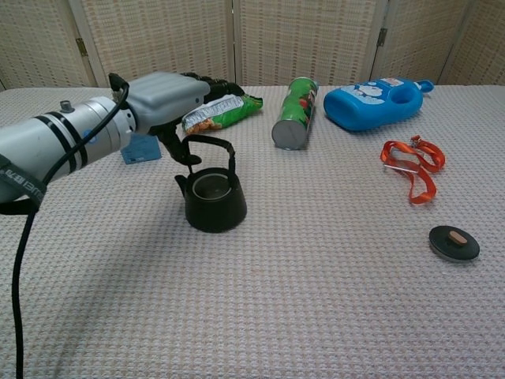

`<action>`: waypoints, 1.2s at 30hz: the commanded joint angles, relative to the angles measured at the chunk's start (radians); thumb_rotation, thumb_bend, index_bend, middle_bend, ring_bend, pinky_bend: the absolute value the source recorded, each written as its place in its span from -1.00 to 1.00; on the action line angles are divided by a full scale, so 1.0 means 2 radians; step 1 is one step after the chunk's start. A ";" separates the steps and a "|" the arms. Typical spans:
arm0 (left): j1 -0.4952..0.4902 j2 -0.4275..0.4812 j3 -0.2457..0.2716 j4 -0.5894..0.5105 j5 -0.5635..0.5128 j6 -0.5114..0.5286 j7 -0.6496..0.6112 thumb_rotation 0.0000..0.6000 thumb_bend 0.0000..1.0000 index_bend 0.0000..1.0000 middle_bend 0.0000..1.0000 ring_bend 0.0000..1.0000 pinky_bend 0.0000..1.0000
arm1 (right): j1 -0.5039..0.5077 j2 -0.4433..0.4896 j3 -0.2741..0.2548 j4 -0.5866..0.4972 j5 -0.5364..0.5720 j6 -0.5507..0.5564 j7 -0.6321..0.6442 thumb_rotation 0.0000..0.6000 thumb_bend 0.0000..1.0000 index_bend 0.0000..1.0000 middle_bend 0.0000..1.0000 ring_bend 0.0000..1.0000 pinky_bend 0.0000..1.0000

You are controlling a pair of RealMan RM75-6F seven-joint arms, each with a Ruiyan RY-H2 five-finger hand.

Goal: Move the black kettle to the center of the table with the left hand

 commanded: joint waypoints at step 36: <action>0.127 0.154 0.053 -0.154 0.022 0.148 -0.129 1.00 -0.58 -0.75 -0.82 -0.83 -1.00 | 0.051 0.024 -0.014 -0.028 -0.058 -0.060 -0.004 1.00 -0.39 -0.95 -0.81 -0.14 -0.32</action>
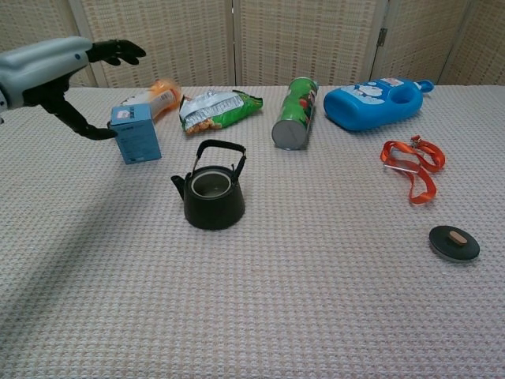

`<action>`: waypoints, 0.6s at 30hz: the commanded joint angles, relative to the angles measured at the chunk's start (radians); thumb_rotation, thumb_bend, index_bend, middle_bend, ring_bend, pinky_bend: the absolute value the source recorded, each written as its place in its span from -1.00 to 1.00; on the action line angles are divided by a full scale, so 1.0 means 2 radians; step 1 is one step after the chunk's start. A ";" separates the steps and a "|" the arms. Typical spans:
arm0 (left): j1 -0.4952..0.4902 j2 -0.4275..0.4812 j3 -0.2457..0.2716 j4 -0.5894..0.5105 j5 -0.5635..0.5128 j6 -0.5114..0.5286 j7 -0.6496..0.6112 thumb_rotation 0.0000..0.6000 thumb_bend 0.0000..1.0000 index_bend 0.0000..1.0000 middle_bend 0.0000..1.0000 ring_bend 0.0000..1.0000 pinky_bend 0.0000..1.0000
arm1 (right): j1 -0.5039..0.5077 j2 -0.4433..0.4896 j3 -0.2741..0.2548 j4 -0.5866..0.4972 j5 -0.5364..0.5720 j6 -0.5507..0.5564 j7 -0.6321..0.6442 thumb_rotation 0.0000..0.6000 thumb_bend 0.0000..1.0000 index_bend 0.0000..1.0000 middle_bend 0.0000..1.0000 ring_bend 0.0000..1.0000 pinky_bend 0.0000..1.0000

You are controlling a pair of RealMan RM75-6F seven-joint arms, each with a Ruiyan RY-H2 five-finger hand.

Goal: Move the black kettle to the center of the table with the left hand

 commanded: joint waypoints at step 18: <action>0.087 0.071 0.041 -0.007 0.077 0.076 -0.070 1.00 -0.58 -0.69 -0.80 -0.81 -1.00 | 0.114 -0.028 -0.014 -0.065 0.031 -0.205 -0.113 1.00 -0.39 -0.90 -0.72 0.41 0.24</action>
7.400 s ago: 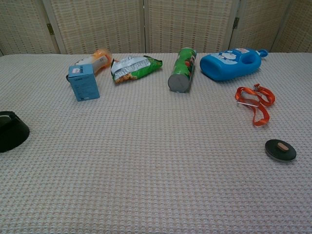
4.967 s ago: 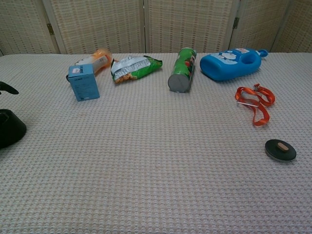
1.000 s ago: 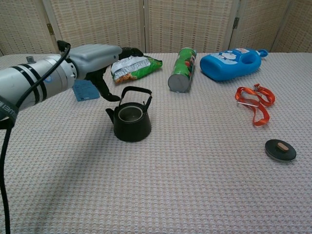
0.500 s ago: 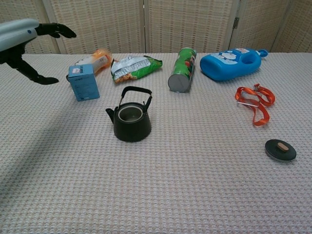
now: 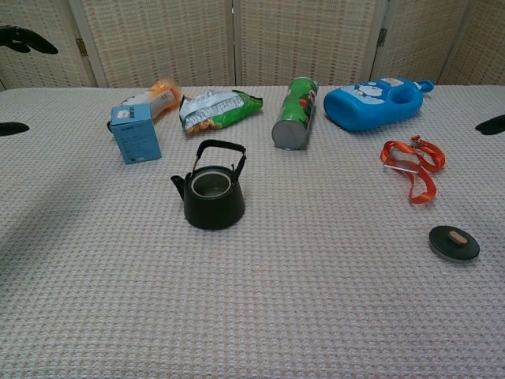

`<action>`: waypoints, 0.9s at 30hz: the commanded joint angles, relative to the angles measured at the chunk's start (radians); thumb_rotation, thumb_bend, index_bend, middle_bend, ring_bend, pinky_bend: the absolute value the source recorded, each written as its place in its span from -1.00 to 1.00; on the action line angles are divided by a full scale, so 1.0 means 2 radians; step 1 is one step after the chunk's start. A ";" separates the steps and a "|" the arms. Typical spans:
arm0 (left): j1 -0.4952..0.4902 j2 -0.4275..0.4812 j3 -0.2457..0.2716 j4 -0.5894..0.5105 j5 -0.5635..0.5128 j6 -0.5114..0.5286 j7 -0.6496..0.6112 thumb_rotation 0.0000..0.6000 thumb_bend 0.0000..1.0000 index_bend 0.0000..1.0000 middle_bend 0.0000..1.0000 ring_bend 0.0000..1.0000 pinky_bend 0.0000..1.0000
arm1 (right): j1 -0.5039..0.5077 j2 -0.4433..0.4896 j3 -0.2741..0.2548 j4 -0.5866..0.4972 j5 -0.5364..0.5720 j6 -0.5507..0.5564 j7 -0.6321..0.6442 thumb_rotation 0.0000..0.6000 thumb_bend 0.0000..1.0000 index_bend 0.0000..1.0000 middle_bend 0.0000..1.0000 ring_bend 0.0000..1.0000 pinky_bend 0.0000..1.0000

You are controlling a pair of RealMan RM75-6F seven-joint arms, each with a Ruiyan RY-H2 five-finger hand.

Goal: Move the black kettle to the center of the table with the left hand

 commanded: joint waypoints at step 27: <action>0.033 0.013 0.005 -0.002 0.015 -0.007 -0.019 1.00 -0.59 -0.67 -0.80 -0.82 -1.00 | 0.072 -0.066 -0.010 0.046 0.111 -0.116 -0.057 1.00 -0.39 -0.53 -0.49 0.43 0.25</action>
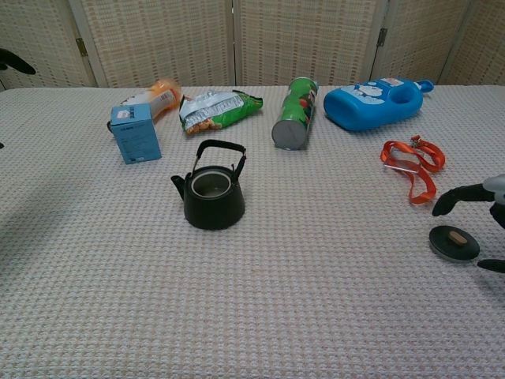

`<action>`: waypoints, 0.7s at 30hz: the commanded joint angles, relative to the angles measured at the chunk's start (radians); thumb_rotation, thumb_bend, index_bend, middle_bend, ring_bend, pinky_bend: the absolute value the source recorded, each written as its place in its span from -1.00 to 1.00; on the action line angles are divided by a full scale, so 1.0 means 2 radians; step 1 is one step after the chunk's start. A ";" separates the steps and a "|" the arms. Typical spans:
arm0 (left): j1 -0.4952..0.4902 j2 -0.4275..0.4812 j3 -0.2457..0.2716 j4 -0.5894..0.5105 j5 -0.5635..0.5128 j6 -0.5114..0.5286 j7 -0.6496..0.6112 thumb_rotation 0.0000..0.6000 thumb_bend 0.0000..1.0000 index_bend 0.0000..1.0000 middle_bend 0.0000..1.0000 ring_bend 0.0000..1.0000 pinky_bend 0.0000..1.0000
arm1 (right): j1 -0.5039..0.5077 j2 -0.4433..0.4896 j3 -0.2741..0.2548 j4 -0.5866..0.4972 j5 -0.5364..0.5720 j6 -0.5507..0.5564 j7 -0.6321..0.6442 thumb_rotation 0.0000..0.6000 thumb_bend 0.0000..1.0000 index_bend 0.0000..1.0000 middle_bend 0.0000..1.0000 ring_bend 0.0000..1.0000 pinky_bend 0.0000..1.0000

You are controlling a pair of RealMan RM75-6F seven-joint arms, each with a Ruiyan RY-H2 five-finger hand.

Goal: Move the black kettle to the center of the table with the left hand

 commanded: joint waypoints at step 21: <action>0.009 -0.004 -0.009 0.014 0.000 -0.004 -0.014 1.00 -0.59 -0.67 -0.80 -0.83 -1.00 | 0.018 -0.027 -0.007 0.014 0.018 0.009 -0.045 1.00 -0.39 -0.41 -0.38 0.49 0.24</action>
